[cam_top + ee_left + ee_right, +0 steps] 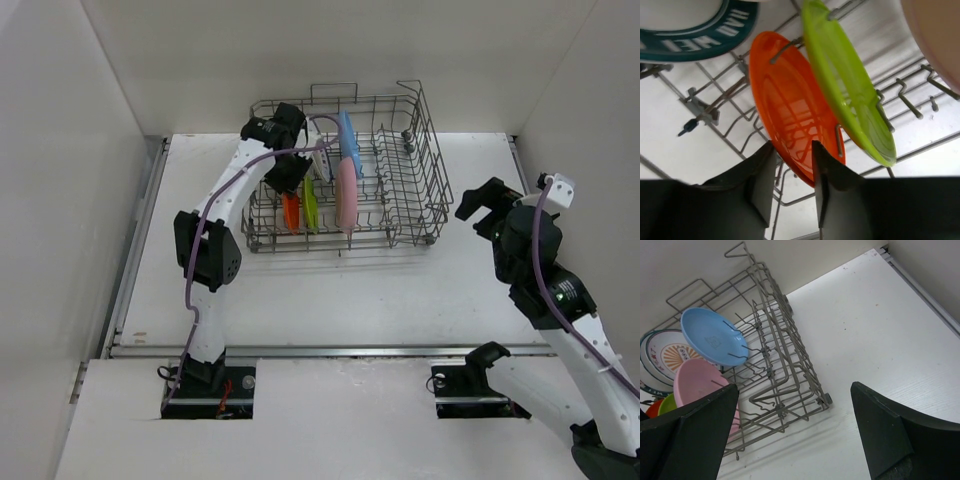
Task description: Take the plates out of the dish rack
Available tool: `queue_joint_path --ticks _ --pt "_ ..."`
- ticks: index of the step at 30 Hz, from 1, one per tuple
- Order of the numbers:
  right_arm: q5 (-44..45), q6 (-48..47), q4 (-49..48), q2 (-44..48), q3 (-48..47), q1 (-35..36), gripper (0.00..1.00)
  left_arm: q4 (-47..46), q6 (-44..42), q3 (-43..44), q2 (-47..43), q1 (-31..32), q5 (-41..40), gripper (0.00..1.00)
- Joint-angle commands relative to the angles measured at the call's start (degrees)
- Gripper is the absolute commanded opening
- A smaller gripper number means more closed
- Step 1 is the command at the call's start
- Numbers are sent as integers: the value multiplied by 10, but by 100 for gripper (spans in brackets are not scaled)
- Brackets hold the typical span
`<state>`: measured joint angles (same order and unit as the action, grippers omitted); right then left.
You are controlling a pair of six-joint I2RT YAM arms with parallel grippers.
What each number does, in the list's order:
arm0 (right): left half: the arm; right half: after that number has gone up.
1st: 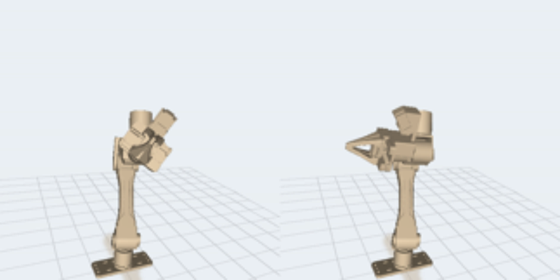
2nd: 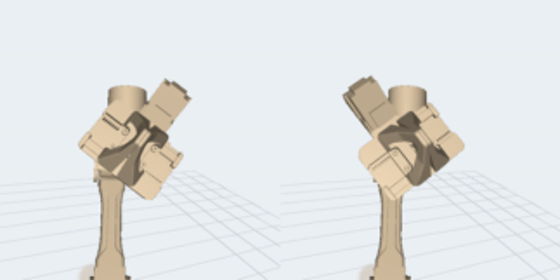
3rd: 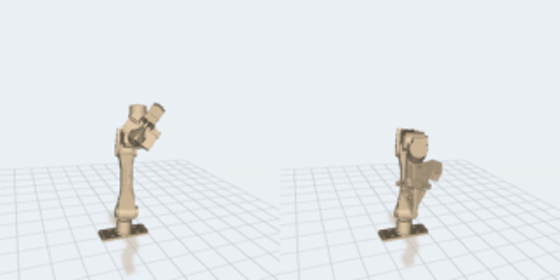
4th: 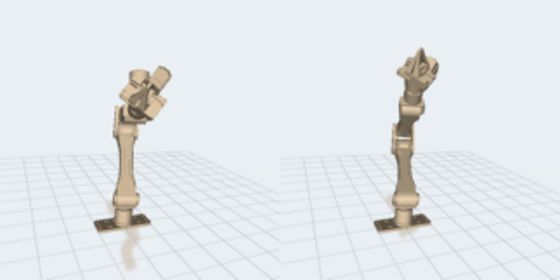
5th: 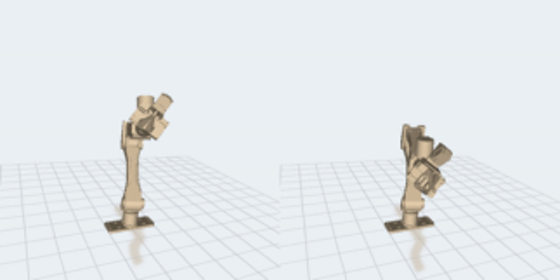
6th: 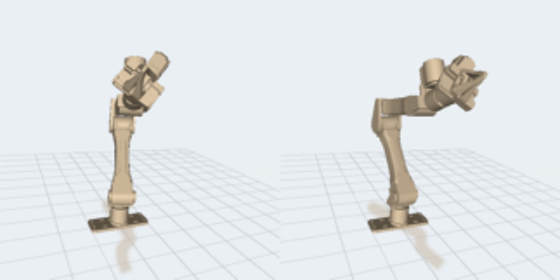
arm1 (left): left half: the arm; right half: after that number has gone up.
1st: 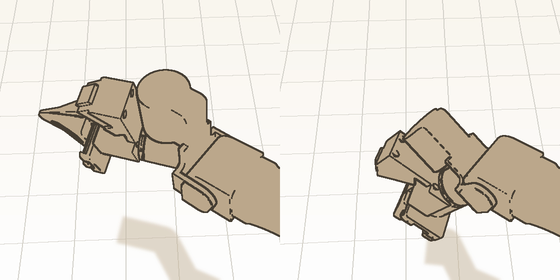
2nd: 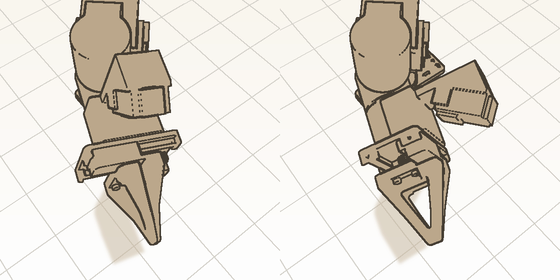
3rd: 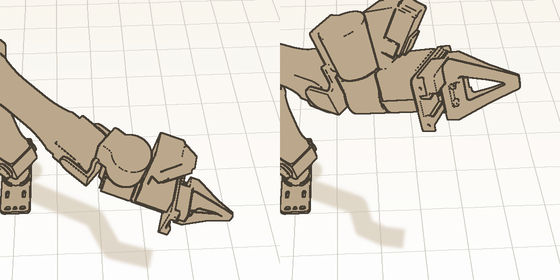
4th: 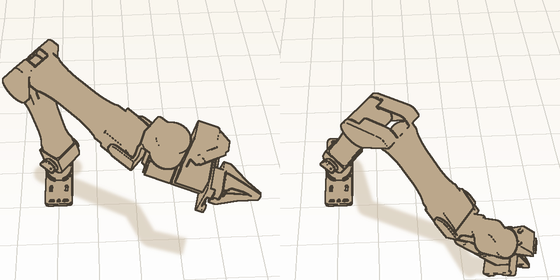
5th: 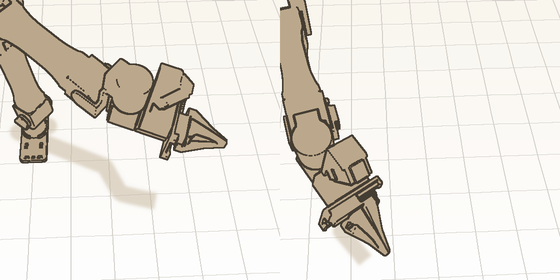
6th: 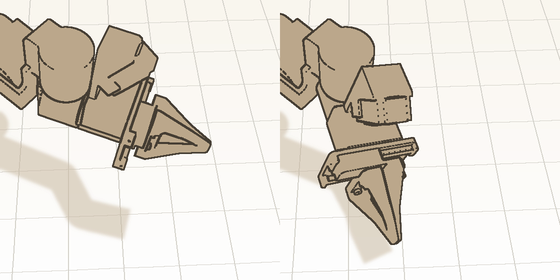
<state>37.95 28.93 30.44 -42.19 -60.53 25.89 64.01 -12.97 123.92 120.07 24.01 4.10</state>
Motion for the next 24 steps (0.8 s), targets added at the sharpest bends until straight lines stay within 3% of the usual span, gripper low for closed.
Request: queue_joint_path --ticks 1,5,17,24 --pt "13 -3 -18 -1 -1 -2 100 7 18 27 -5 -1 -8 23" --pt "19 -8 -23 -1 -1 -2 100 7 23 16 -16 -1 -16 0" --pt "13 -39 -28 -7 -34 -2 100 -35 68 68 -87 -1 -77 0" --pt "0 -50 -39 -12 -41 -2 100 -64 62 53 -131 -1 -61 0"
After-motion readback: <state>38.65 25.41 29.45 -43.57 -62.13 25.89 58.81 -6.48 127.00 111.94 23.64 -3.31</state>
